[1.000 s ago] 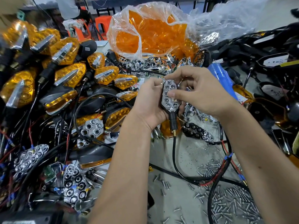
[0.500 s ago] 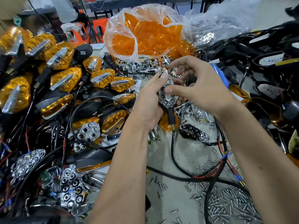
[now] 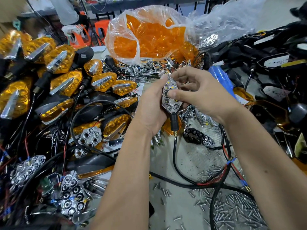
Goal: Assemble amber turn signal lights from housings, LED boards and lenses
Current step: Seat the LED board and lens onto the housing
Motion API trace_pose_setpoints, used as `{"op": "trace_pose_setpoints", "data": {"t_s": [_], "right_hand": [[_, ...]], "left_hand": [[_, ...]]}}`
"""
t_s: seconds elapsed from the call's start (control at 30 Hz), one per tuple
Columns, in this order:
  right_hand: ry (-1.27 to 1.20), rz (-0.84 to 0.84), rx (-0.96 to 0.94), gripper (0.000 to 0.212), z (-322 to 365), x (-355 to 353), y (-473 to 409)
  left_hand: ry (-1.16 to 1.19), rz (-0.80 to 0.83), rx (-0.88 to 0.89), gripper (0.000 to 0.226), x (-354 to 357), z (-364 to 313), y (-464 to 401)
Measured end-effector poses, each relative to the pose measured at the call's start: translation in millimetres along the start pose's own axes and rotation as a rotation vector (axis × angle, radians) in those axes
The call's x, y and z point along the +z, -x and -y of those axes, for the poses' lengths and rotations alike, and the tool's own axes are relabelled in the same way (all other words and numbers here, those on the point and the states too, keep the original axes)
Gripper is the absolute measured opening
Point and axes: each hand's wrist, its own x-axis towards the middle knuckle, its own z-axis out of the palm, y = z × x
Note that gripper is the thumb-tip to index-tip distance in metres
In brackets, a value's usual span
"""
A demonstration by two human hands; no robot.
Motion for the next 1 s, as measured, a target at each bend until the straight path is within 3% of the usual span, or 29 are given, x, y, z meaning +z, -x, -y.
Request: {"op": "trace_pose_setpoints", "data": {"t_s": [0.2, 0.33, 0.53, 0.7, 1.0], "right_hand": [[0.036, 0.043, -0.080, 0.033, 5, -3, 1], [-0.014, -0.055, -0.040, 0.034, 2, -2, -3], [-0.170, -0.301, 0.048, 0.029, -5, -16, -1], [-0.307, -0.259, 0.068, 0.010, -6, -17, 0], [-0.323, -0.205, 0.024, 0.015, -3, -13, -1]], "left_hand": [[-0.011, 0.000, 0.026, 0.044, 5, 3, -1], [-0.035, -0.044, 0.029, 0.036, 5, 5, -5], [-0.451, -0.096, 0.076, 0.028, -10, 14, -8], [-0.478, -0.178, 0.240, 0.022, -15, 12, -9], [-0.381, -0.166, 0.293, 0.015, -22, 10, -10]]}}
